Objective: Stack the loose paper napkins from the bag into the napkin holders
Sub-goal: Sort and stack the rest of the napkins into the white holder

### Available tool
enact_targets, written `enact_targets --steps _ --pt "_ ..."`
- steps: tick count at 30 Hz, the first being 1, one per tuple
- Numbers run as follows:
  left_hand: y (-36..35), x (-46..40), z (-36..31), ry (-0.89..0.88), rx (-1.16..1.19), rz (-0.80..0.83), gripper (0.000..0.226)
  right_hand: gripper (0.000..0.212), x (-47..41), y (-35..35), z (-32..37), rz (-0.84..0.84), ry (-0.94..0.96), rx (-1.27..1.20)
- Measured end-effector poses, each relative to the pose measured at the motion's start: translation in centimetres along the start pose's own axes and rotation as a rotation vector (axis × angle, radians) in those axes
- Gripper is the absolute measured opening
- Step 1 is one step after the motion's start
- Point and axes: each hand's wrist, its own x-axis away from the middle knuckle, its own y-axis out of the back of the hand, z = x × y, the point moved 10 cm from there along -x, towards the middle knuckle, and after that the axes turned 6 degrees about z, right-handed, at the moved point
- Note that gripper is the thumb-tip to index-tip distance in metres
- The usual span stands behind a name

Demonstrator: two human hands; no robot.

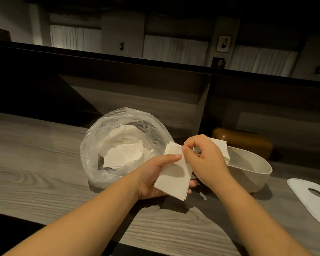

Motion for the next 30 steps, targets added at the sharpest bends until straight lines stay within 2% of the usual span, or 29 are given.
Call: enact_targets --steps 3,7,8,10,12,13,16,18,20,22,27,30 --pt "0.3 0.4 -0.5 -0.044 -0.019 -0.085 0.062 0.016 -0.1 0.3 0.0 -0.044 0.025 -0.041" --pt "0.0 1.0 -3.8 -0.287 -0.062 -0.240 0.048 0.011 0.0 3.8 -1.5 -0.224 -0.036 -0.258" --pt "-0.7 1.2 -4.7 -0.340 -0.092 -0.260 0.037 0.013 -0.1 3.9 -1.8 -0.184 -0.067 -0.362" --pt "-2.3 0.7 -6.1 -0.381 -0.142 -0.255 0.021 0.031 -0.2 2.4 -1.9 0.014 -0.126 -0.571" --pt "-3.7 -0.5 -7.1 -0.378 -0.215 -0.264 0.023 0.036 0.3 1.3 -1.6 0.167 -0.176 -0.636" --pt "-4.0 -1.2 -7.5 -0.382 -0.246 -0.282 0.023 0.033 0.3 1.6 -1.8 0.168 -0.191 -0.660" --pt "-2.7 -2.5 -8.5 -0.491 -0.360 -0.431 0.026 0.024 0.1 5.3 -4.3 -0.034 -0.292 -0.773" --pt "-1.7 -2.1 -8.9 -0.566 -0.690 -0.584 0.016 0.020 0.4 8.3 -7.0 -0.201 -0.373 -0.827" --pt "-2.0 -2.7 -8.3 -0.495 -1.112 -0.626 0.009 0.018 0.8 10.3 -9.2 -0.278 -0.438 -0.739" --pt "-1.8 -3.4 -7.1 -0.393 -1.322 -0.605 0.013 0.022 1.0 10.9 -10.9 -0.286 -0.502 -0.632" --pt "-2.6 -4.2 -5.8 -0.330 -1.491 -0.454 0.027 0.032 1.4 10.2 -13.0 -0.239 -0.645 -0.626" --pt "-2.7 -4.0 -6.1 -0.335 -1.491 -0.483 0.022 0.030 1.6 10.6 -13.6 -0.266 -0.654 -0.722"
